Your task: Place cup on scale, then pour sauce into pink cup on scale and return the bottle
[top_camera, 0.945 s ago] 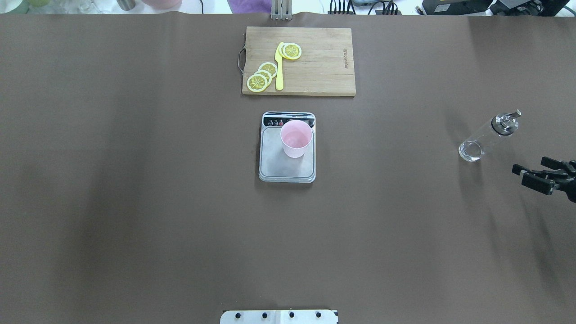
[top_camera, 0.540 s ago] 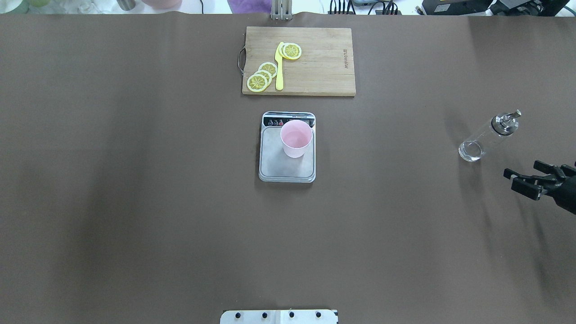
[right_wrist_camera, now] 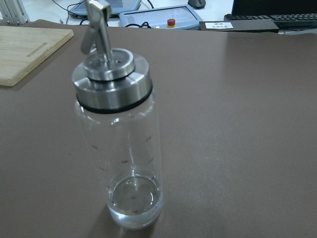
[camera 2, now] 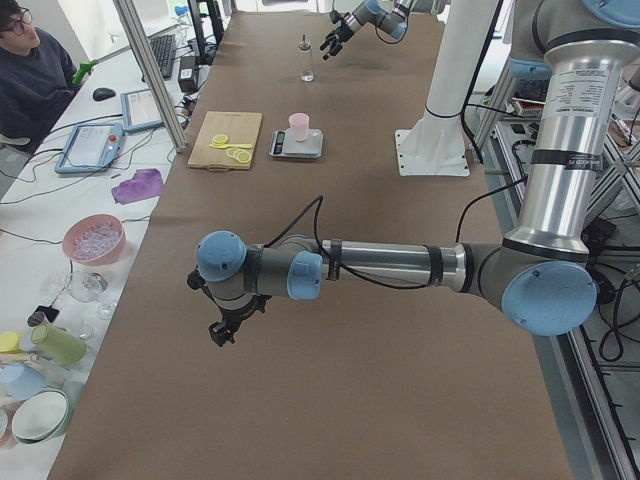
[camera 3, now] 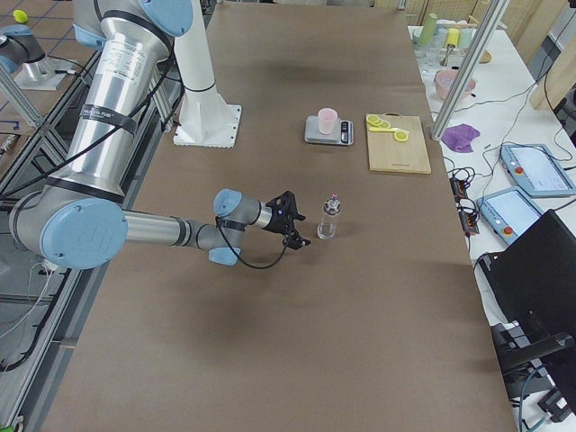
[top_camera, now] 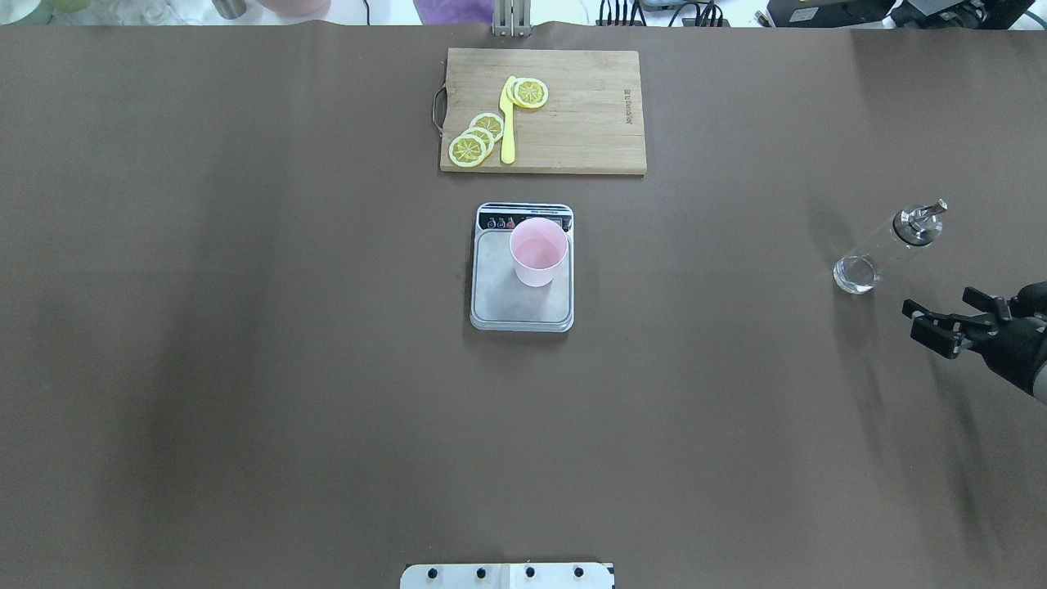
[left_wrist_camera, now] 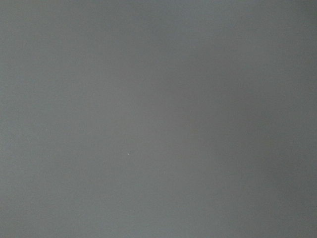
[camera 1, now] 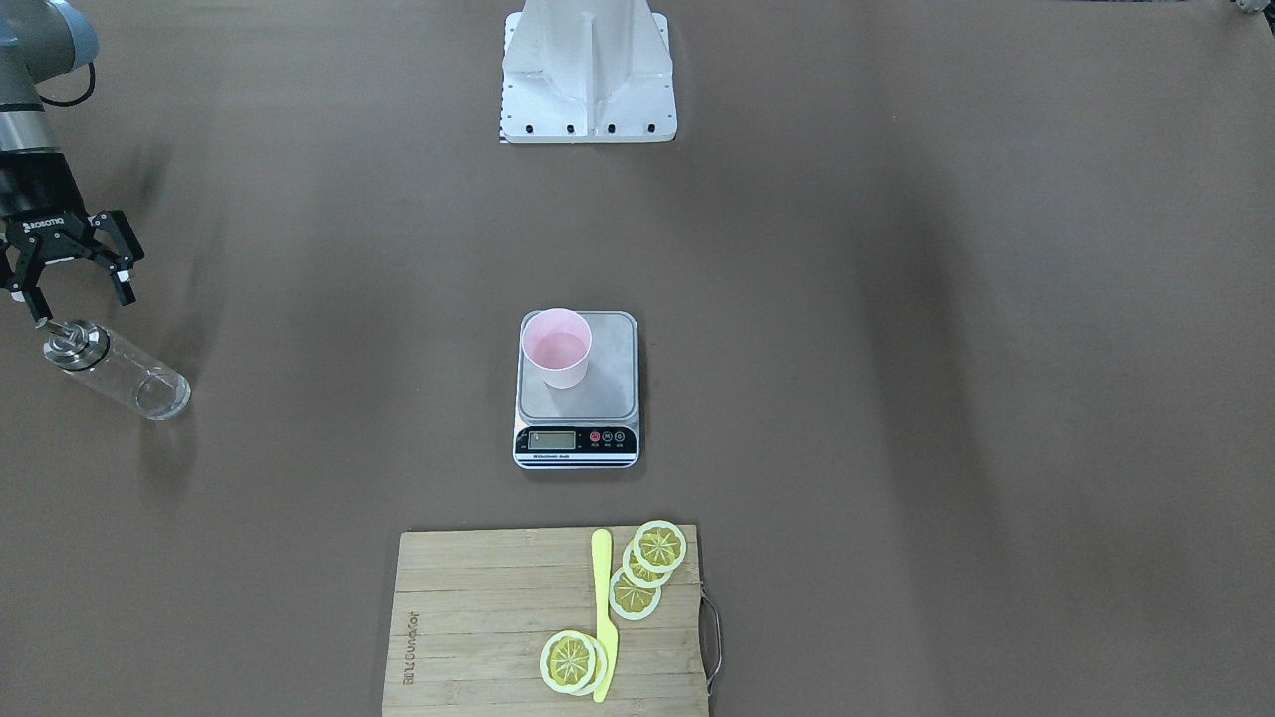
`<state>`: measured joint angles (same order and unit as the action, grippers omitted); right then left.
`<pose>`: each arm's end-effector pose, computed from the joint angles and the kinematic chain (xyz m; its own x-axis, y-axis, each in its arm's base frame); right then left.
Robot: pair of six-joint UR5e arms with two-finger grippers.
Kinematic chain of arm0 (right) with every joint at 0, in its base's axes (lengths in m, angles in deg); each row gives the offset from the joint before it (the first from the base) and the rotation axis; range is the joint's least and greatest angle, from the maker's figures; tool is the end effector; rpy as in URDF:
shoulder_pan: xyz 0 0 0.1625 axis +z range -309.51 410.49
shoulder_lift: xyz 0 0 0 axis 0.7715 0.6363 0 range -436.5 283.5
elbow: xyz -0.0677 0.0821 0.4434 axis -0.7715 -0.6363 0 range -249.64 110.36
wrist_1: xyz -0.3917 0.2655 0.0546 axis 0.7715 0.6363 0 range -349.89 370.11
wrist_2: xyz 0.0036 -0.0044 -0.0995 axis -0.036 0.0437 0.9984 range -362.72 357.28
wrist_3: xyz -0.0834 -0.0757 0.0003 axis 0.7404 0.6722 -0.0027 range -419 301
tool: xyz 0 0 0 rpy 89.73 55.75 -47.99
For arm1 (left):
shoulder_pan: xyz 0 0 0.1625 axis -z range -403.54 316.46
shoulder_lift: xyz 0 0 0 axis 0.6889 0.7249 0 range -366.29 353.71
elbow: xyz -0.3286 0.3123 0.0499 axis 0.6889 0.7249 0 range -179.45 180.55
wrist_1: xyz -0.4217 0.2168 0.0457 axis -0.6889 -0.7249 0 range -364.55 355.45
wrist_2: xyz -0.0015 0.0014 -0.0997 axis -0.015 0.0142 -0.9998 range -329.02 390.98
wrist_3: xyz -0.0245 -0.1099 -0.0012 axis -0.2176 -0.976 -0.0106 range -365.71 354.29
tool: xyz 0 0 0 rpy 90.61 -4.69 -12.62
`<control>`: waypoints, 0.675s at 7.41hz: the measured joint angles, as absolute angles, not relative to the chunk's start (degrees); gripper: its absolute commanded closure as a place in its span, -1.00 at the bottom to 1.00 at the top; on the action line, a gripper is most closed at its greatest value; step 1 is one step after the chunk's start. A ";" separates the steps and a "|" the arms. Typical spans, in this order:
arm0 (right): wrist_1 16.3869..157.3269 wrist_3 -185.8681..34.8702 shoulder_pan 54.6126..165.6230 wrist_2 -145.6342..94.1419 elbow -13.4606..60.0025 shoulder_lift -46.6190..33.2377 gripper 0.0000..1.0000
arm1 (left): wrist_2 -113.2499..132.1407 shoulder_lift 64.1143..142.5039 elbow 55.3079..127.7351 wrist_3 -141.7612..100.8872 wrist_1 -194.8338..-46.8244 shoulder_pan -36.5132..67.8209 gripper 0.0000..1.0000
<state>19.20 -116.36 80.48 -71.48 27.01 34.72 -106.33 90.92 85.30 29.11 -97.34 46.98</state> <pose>-0.2712 -0.3576 0.6534 0.6990 -0.1768 0.6929 -0.4471 0.6482 0.6164 -0.0562 -0.6194 0.6672 0.5623 0.6138 -0.5541 -0.3799 0.7870 0.4861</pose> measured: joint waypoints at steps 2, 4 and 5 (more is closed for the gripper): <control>23.71 -118.24 77.94 -68.38 30.33 34.69 -0.99 | -106.31 90.98 85.22 28.71 -97.34 46.96 -0.96; 26.01 -118.62 75.55 -63.75 30.97 34.06 -0.99 | -106.33 91.00 85.19 28.51 -97.36 46.92 -0.96; 26.62 -118.68 74.80 -62.20 30.75 33.68 -0.99 | -106.34 91.01 85.19 28.49 -97.36 46.90 -0.96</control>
<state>26.62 -118.68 74.80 -62.20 30.75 33.68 -106.34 91.01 85.19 28.49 -97.36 46.90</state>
